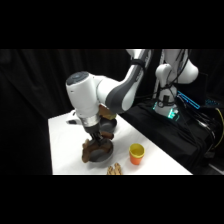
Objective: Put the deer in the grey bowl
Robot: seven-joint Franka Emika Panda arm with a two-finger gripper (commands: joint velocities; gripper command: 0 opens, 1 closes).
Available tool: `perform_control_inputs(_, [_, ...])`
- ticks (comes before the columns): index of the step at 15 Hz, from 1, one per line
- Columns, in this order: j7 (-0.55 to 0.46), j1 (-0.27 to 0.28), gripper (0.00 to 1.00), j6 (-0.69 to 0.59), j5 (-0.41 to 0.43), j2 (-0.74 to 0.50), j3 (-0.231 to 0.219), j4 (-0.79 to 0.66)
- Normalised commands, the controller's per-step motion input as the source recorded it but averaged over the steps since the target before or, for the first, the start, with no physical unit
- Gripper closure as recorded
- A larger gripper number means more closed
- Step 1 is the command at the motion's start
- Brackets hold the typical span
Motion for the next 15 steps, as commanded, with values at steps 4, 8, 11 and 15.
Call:
perform_control_inputs(4, [0.02, -0.036, 0.0, 0.04, -0.109, -0.11, -0.016, -0.03])
perform_control_inputs(8, [-0.02, -0.025, 0.0, -0.21, -0.109, -0.35, 0.006, -0.02])
perform_control_inputs(11, [-0.05, -0.028, 0.0, -0.35, -0.088, -0.44, 0.028, 0.03])
perform_control_inputs(15, [-0.04, -0.053, 0.0, -0.33, -0.056, -0.28, 0.046, 0.13])
